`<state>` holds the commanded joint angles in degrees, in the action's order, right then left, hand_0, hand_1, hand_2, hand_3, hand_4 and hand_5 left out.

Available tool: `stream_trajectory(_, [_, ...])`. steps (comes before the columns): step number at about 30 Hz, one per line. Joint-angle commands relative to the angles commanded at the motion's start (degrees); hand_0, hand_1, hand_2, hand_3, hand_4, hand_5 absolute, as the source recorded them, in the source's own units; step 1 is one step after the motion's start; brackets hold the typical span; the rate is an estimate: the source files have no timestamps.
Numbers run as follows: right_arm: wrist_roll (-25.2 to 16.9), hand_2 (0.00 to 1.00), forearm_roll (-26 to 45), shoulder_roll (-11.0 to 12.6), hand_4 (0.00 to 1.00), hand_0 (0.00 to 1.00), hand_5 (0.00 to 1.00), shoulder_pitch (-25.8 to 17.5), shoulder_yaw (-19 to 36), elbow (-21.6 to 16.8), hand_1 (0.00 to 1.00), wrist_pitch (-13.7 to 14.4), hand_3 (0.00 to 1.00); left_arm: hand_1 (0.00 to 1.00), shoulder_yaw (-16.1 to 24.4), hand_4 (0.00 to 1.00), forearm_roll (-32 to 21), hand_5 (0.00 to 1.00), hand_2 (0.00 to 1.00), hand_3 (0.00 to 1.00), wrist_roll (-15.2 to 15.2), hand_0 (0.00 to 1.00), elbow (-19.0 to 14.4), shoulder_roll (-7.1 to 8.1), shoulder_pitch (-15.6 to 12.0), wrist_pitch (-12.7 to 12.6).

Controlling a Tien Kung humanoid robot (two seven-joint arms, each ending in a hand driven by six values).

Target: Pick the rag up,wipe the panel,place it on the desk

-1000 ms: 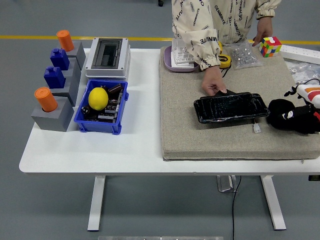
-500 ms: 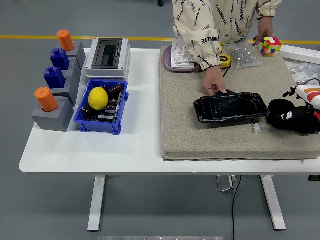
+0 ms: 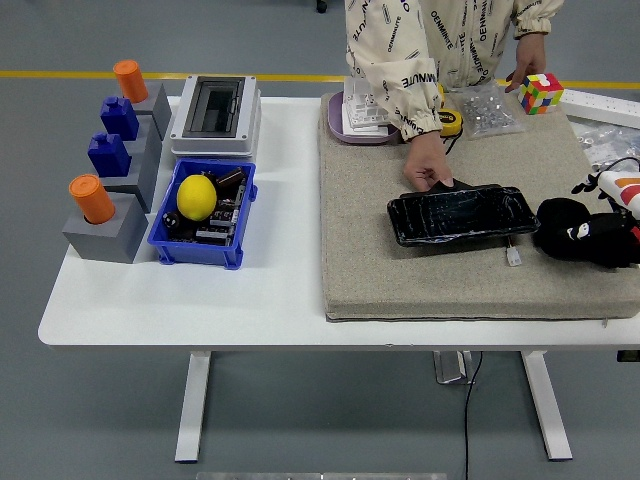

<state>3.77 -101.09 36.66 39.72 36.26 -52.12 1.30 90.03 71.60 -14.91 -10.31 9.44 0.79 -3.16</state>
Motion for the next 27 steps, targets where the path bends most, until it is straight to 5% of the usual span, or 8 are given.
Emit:
stream_trajectory(13, [-0.7,0.809,-2.0,-2.4,0.998,0.75,0.537,-0.9,2.6,5.2,0.73,0.5,0.79,0.697,0.3,0.6,0.1,0.477,0.746,0.566,-0.2,0.65,0.0,-0.16,-0.2,0.0])
stream_trajectory(27, [-0.7,0.808,-2.3,-4.0,0.998,0.75,0.536,-2.2,4.2,4.9,0.73,0.7,0.788,0.698,-0.1,0.6,-0.1,0.477,0.746,0.566,-0.3,0.65,0.0,-0.26,-0.2,-0.1])
